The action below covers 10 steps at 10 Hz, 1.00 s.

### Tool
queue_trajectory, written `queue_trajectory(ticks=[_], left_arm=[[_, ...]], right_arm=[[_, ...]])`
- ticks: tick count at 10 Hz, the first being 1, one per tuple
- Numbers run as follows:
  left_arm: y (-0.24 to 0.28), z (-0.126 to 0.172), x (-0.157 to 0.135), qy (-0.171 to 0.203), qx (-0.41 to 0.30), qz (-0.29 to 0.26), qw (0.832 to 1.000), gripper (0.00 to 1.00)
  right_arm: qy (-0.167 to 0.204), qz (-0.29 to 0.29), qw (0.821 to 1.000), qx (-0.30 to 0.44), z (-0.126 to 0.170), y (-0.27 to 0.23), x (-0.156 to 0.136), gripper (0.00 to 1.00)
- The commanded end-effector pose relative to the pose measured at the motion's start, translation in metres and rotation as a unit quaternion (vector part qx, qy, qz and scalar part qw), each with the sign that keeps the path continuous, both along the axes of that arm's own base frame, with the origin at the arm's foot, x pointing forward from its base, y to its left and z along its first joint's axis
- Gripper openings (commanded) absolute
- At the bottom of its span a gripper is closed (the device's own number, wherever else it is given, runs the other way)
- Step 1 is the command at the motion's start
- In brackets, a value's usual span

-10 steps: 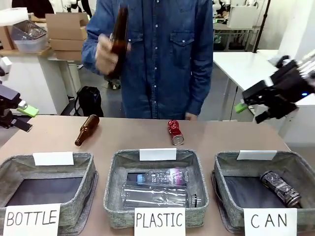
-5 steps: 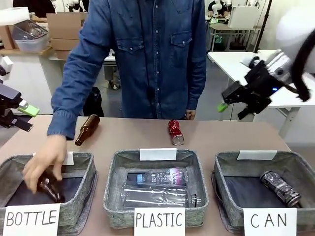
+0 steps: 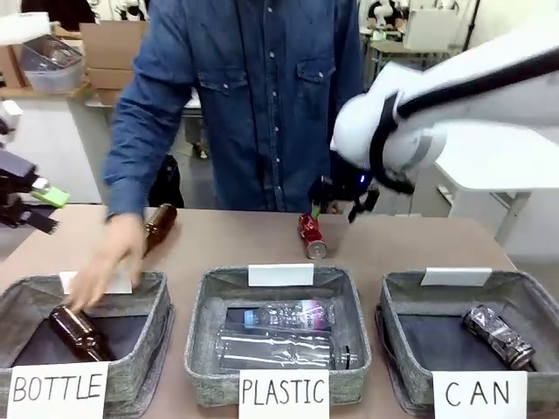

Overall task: Sort the can waste into the basket.
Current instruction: Pick up the can waste from the table and place it in the right Fabric basket.

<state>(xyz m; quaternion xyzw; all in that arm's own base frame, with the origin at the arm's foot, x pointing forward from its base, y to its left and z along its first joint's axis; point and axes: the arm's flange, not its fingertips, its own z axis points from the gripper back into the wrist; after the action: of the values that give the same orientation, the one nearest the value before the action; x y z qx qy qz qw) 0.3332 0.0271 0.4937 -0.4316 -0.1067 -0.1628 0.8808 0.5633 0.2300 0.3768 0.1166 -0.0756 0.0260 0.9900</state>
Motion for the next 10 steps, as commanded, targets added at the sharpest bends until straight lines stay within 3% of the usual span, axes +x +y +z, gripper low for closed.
queue_trajectory(ticks=[1, 2, 4, 8, 9, 10], left_arm=[[0.003, 0.001, -0.002, -0.002, 0.002, -0.006, 1.000, 1.00], [0.003, 0.001, -0.002, -0.002, 0.002, -0.006, 1.000, 1.00], [0.003, 0.001, -0.002, -0.002, 0.002, -0.006, 1.000, 1.00], [0.003, 0.001, -0.002, -0.002, 0.002, -0.006, 1.000, 1.00], [0.003, 0.001, -0.002, -0.002, 0.002, -0.006, 1.000, 1.00], [0.003, 0.001, -0.002, -0.002, 0.002, -0.006, 1.000, 1.00]], right_arm=[[0.013, -0.017, 0.999, -0.043, -0.018, 0.039, 0.038, 1.00], [0.037, -0.015, 0.998, -0.049, -0.036, 0.052, 0.048, 1.00], [0.048, -0.024, 0.996, -0.072, -0.061, 0.064, 0.058, 1.00], [0.050, -0.024, 0.995, -0.087, -0.065, 0.066, 0.052, 1.00], [0.048, -0.026, 0.994, -0.091, -0.065, 0.065, 0.051, 0.46], [0.055, -0.025, 0.995, -0.082, -0.065, 0.065, 0.050, 0.40]])
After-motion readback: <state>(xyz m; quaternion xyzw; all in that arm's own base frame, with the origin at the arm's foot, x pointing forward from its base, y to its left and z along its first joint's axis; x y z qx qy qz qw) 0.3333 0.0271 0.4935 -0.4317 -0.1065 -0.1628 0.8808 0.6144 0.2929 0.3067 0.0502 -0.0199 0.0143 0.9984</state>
